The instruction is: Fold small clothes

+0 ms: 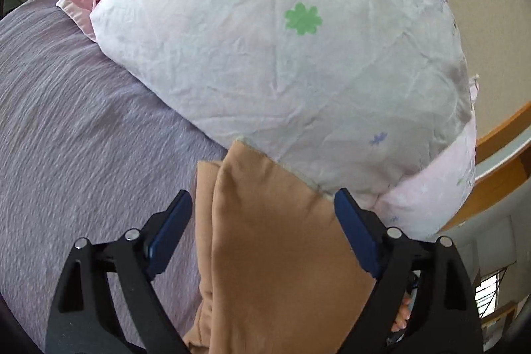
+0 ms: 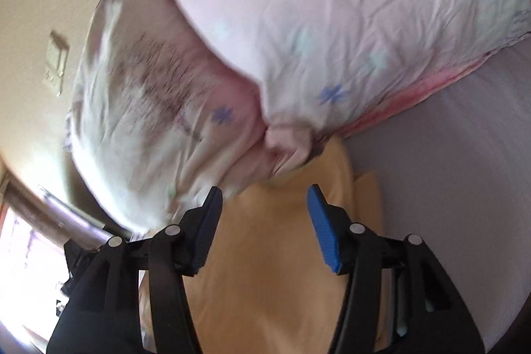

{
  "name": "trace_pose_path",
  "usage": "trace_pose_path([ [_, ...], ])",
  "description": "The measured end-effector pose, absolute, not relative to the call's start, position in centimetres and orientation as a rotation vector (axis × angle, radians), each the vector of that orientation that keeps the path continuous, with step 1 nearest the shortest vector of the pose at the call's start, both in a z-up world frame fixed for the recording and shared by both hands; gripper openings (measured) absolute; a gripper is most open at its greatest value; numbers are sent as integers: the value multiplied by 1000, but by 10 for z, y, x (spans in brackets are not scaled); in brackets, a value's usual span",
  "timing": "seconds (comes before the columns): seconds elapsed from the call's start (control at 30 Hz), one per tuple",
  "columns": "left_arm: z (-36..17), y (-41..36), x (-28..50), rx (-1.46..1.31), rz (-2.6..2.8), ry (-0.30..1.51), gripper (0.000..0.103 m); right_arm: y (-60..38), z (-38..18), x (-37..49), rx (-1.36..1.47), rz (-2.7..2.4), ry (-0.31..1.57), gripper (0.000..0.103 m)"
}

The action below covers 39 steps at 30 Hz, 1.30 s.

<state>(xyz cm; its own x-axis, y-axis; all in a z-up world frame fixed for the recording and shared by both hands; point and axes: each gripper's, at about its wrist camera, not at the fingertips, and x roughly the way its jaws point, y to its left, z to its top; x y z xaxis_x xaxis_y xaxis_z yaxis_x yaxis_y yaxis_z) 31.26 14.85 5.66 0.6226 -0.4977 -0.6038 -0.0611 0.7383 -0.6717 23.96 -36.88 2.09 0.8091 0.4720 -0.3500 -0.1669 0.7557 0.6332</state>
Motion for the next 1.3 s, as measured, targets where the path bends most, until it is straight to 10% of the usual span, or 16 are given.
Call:
trace_pose_path([
  [0.1,55,139,283,-634,-302,922,86,-363,-8,247,551,216,718,60],
  [0.5,13,123,255,-536,-296,1064,75,-410,7,162,665,392,441,83],
  [0.67,-3,121,258,-709,-322,1100,18,-406,-5,170,743,398,416,83],
  [1.03,126,-2,264,-575,-620,901,15,-418,-1,162,804,378,296,84],
  [1.3,77,-205,284,-446,-1017,1095,28,-436,-9,168,806,315,333,84],
])
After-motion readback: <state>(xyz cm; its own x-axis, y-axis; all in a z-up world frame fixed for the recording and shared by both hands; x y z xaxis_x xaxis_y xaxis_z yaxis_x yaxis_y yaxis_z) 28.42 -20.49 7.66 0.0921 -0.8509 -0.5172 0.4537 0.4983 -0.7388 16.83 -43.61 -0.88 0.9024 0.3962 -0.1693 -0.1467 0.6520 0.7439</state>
